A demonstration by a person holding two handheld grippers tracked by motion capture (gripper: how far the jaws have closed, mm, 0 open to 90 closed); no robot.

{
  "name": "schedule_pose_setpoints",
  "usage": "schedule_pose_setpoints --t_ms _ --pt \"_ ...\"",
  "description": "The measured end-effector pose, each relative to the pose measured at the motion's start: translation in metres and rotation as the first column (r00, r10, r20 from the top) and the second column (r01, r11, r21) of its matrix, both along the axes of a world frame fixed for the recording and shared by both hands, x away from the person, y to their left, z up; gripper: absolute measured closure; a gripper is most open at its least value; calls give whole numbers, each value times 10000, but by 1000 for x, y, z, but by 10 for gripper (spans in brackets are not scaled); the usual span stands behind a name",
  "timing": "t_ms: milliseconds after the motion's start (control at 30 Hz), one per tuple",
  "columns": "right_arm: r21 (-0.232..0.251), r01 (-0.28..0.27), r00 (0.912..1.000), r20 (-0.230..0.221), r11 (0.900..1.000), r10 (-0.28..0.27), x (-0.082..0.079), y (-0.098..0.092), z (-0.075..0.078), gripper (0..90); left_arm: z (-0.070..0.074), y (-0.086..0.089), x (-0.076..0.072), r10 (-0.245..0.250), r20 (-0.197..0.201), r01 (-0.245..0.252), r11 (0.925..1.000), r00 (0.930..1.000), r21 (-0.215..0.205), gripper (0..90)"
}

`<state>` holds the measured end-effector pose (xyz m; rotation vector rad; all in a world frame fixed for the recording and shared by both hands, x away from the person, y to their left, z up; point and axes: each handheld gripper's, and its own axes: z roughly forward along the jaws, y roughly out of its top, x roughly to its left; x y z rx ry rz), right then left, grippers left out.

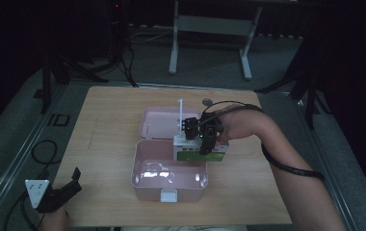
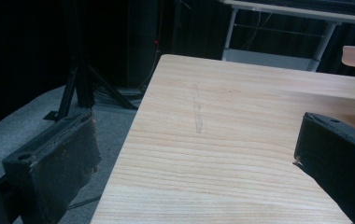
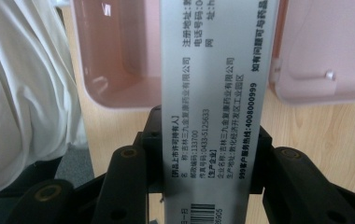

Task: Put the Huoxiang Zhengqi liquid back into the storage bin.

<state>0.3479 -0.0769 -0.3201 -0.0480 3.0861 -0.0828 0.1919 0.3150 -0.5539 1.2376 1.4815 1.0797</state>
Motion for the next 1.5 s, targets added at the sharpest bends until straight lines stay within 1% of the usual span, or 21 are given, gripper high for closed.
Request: schedule_pose_setpoints --t_ms 100,200,300,367,433,633,700,767,800,900,933,1000,1067,1133,1300,1400,1500 --pt "-67 -96 10000 -5 9999 96 -3 9 -2 629 0 -1 0 7 32 -7 10000 10000 26 2" --pt "-73 -391 9992 -53 9992 391 -6 18 -5 629 0 -1 0 10 43 -10 10000 10000 47 2" --pt "-51 -473 9988 -104 9989 472 -7 27 -7 629 0 0 0 10 54 -11 10000 10000 61 2" --pt "-43 -403 9991 -139 9992 402 -9 33 -8 629 0 0 0 5 56 -5 10000 10000 56 2" --pt "-60 -501 9986 -171 9987 500 -10 39 -10 629 0 0 0 3 57 -3 10000 10000 59 2" --pt "48 -633 9971 -415 9980 634 -14 52 -21 628 0 0 -1 -14 66 14 10000 10000 39 2" --pt "80 -611 9965 -565 9981 615 -14 54 -28 628 0 0 -1 -12 69 12 10000 10000 43 2" --pt "92 -557 9967 -589 9984 561 -13 56 -35 629 0 0 -1 -16 61 16 10000 10000 46 2" --pt "106 -457 9969 -635 9989 462 -13 57 -40 628 0 0 -1 -21 63 21 10000 10000 56 2" --pt "93 -417 9963 -748 9991 423 -12 58 -52 629 0 0 -1 -4 81 4 10000 10000 44 2" --pt "42 -419 9955 -846 9991 421 -11 58 -57 628 0 0 -1 1 81 -1 10000 10000 42 2" --pt "-25 -379 9953 -894 9993 376 -11 58 -64 628 0 0 0 -10 64 9 10000 10000 45 2" --pt "-25 -364 9953 -902 9993 360 -10 57 -66 628 0 0 0 -10 60 10 10000 10000 52 2" --pt "-39 -216 9958 -891 9998 212 -9 56 -76 628 0 0 0 -11 63 10 10000 10000 68 2" --pt "-25 -140 9938 -1103 9999 137 -8 55 -93 628 0 0 0 -9 52 9 10000 10000 61 2" --pt "-61 -62 9941 -1084 10000 55 -8 54 -103 628 0 0 0 -16 52 16 10000 10000 63 2" --pt "-190 12 9957 -931 9998 -30 -7 54 -110 628 0 0 -1 -16 61 15 10000 10000 57 2"
